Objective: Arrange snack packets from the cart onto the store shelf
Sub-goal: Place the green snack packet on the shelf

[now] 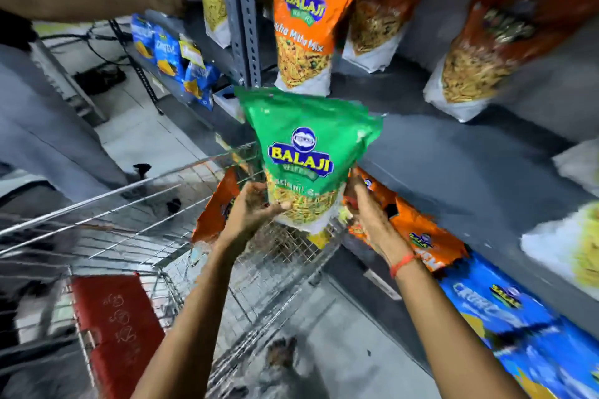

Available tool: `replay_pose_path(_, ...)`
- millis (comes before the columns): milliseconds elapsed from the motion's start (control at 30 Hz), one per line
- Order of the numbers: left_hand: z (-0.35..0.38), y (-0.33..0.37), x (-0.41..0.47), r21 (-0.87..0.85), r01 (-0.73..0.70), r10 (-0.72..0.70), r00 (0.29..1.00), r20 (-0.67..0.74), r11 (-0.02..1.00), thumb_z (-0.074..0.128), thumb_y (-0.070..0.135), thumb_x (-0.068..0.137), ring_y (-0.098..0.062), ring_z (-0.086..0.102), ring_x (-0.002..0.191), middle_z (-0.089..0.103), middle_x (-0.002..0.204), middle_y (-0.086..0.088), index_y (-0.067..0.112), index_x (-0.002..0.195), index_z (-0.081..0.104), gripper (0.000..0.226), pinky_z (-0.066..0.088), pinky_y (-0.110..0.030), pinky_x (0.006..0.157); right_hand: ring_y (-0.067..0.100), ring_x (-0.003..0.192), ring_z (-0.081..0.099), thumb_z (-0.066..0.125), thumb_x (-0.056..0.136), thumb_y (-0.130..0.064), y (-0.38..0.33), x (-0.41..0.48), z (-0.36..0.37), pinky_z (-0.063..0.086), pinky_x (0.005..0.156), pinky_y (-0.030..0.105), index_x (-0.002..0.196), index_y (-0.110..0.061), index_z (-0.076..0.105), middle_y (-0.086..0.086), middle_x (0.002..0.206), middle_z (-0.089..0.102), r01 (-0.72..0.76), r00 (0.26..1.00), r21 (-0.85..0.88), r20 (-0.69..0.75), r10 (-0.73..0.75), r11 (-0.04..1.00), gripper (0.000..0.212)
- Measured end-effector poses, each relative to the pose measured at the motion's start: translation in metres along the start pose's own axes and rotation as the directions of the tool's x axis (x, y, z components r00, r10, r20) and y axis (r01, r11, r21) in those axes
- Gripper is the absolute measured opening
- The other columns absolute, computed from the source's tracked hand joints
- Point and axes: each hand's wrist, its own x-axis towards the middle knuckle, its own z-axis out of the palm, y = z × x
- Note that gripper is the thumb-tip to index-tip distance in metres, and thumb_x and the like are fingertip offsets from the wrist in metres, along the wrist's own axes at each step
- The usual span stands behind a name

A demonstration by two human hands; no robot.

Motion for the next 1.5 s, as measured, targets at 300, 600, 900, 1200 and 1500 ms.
replay_pose_path(300, 0.112, 0.042, -0.094, -0.090, -0.237, 0.246, 0.963, 0.109, 0.967, 0.080, 0.008, 0.062, -0.005, 0.068, 0.085, 0.073, 0.096, 0.005, 0.023, 0.102, 0.056, 0.048, 0.053, -0.017, 0.072, 0.011, 0.102, 0.061, 0.083, 0.061, -0.020, 0.002, -0.126, -0.116, 0.053, 0.095, 0.039, 0.119, -0.021, 0.050, 0.010, 0.121, 0.063, 0.371, 0.916, -0.274, -0.048, -0.397, 0.887, 0.067)
replay_pose_path(600, 0.247, 0.053, -0.175, -0.006, -0.404, 0.380, 0.855, 0.352, 0.915, 0.084, 0.039, 0.058, -0.026, 0.067, 0.099, 0.071, 0.107, -0.009, 0.022, 0.103, 0.061, 0.053, 0.055, -0.043, 0.086, -0.027, 0.091, 0.052, 0.079, 0.061, 0.006, 0.018, -0.256, -0.245, 0.042, 0.080, 0.001, 0.126, -0.016, 0.038, -0.020, 0.112, 0.053, 0.378, 0.822, -0.351, -0.298, -0.485, 0.857, 0.080)
replay_pose_path(900, 0.410, 0.051, -0.210, -0.032, -0.469, 0.382, 0.676, 0.630, 0.883, 0.076, 0.045, 0.056, -0.024, 0.057, 0.114, 0.063, 0.121, -0.012, 0.023, 0.112, 0.061, 0.063, 0.046, -0.040, 0.096, 0.009, 0.102, 0.058, 0.085, 0.053, -0.007, 0.041, -0.345, -0.389, 0.050, 0.083, 0.009, 0.122, -0.011, 0.044, -0.002, 0.113, 0.060, 0.240, 0.727, -0.343, -0.556, -0.402, 0.908, 0.081)
replay_pose_path(1200, 0.568, 0.047, -0.198, 0.010, -0.477, 0.314, 0.595, 0.739, 0.879, 0.072, 0.048, 0.051, -0.035, 0.053, 0.115, 0.056, 0.121, -0.022, 0.010, 0.119, 0.051, 0.080, 0.043, -0.050, 0.101, -0.011, 0.091, 0.058, 0.068, 0.068, 0.018, 0.052, -0.365, -0.467, 0.049, 0.071, 0.003, 0.134, -0.011, 0.035, 0.006, 0.121, 0.052, 0.305, 0.485, -0.279, -0.777, -0.401, 0.910, 0.079)
replay_pose_path(1500, 0.616, 0.032, -0.199, 0.022, -0.436, 0.265, 0.585, 0.766, 0.900, 0.076, 0.052, 0.050, -0.032, 0.053, 0.118, 0.052, 0.127, -0.018, 0.019, 0.123, 0.043, 0.087, 0.048, -0.054, 0.099, 0.005, 0.097, 0.056, 0.065, 0.063, -0.004, 0.055, -0.363, -0.477, 0.046, 0.088, 0.023, 0.142, -0.009, 0.023, 0.001, 0.117, 0.052, 0.318, 0.411, -0.224, -0.843, -0.347, 0.921, 0.089)
